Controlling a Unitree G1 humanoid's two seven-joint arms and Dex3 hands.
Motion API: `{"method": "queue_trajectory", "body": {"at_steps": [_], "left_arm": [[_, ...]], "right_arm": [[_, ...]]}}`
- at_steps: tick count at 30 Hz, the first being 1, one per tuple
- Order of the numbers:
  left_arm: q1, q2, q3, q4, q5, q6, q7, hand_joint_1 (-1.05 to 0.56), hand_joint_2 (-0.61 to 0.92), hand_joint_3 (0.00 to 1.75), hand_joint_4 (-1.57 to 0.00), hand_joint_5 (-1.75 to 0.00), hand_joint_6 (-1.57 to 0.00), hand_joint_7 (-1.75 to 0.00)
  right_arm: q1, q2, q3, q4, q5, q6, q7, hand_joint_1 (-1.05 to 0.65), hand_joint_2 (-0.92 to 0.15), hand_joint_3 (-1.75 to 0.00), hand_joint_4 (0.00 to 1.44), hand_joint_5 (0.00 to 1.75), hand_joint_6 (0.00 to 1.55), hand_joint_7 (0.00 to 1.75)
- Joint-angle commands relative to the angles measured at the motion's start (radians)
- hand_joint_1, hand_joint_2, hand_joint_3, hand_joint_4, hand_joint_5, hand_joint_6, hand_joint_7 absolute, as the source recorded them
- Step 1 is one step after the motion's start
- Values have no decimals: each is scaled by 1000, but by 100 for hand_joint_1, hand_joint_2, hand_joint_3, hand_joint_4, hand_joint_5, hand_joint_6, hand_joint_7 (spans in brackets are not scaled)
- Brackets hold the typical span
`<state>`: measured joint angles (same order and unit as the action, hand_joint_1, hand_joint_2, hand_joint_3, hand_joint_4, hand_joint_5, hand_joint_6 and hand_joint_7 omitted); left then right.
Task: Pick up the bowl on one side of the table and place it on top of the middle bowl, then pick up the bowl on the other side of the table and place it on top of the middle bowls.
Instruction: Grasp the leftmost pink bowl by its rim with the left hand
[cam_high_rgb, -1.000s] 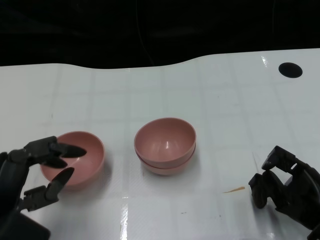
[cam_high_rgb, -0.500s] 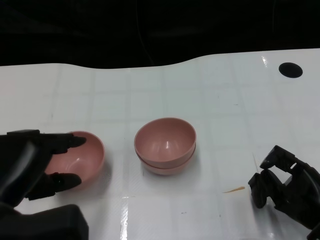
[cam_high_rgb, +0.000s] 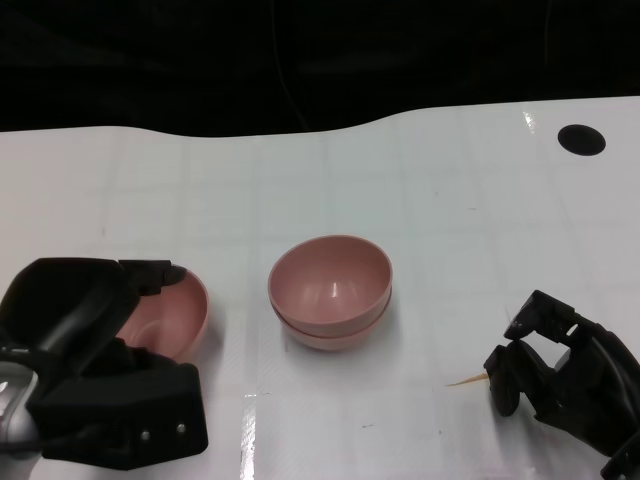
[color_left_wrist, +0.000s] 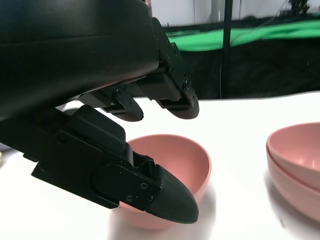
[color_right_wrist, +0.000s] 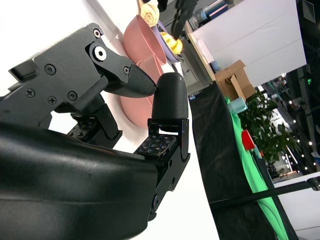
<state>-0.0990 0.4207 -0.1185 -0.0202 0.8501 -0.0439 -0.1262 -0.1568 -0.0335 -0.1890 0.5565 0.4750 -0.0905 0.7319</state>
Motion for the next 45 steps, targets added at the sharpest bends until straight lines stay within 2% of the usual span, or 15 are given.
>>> {"method": "queue_trajectory", "body": {"at_steps": [1,5,12,29,32,35,36,37,38,40,41,42,43,44,45], "left_arm": [[-27,4,-24,67,-18,1,33,-105,92,9,-61,0,-64,0],[-62,-7,-63,185,-28,1,77,-105,92,12,-59,0,-63,0],[-104,-11,-109,302,-47,15,111,-105,92,14,-58,0,-61,0],[-153,-20,-167,470,-110,-43,193,-93,92,18,-61,-1,-64,-1],[-173,-23,-178,518,-121,-69,218,-83,92,17,-64,-2,-67,-2],[-186,-34,-177,567,-147,-108,250,-53,92,17,-74,-6,-75,-5],[-189,-40,-173,582,-159,-120,263,-38,92,21,-83,-8,-83,-6],[-191,-50,-170,605,-174,-140,286,-30,92,23,-87,-8,-88,-6],[-194,-61,-165,629,-192,-160,308,-15,92,32,-100,-25,-102,-12],[-198,-73,-160,662,-221,-187,334,-4,92,43,-83,-110,-118,-22],[-200,-76,-159,673,-231,-196,341,-2,92,47,-80,-131,-114,-42],[-201,-76,-160,682,-236,-207,352,-2,92,49,-78,-142,-106,-62],[-202,-77,-160,691,-243,-220,363,-2,91,53,-75,-158,-94,-97],[-203,-77,-161,698,-247,-230,371,-3,89,60,-75,-168,-77,-141],[-204,-78,-160,706,-254,-242,379,-3,88,63,-75,-171,-70,-157]], "right_arm": [[2,0,-10,-14,1,-6,-7,-8,-50,-114,92,173,88,140],[-4,4,-13,-11,4,4,-8,-9,-52,-109,93,171,89,139],[1,5,-12,-18,-4,0,-11,-8,-51,-112,95,169,90,138],[6,6,-8,-21,-14,-2,-5,-8,-53,-108,93,171,88,138],[7,8,-8,-25,-13,-1,-7,-7,-53,-110,94,171,88,137],[9,11,-7,-29,-14,-4,-7,-8,-52,-111,94,170,88,137],[10,12,-7,-29,-12,-3,-6,-8,-52,-111,95,170,89,137],[10,12,-7,-29,-12,-2,-5,-8,-52,-112,95,169,89,137],[12,11,-7,-32,-13,0,-5,-9,-51,-112,95,169,89,136],[15,9,-6,-36,-12,6,-5,-8,-51,-112,94,169,89,136],[15,9,-6,-37,-12,8,-5,-8,-51,-112,94,169,89,136],[16,9,-6,-38,-12,7,-5,-8,-52,-111,94,169,89,135],[16,9,-5,-38,-14,5,-7,-8,-52,-111,94,169,89,135],[16,10,-4,-38,-16,3,-9,-7,-52,-111,94,169,89,135],[16,9,-4,-39,-16,7,-10,-7,-52,-111,94,169,89,135]]}}
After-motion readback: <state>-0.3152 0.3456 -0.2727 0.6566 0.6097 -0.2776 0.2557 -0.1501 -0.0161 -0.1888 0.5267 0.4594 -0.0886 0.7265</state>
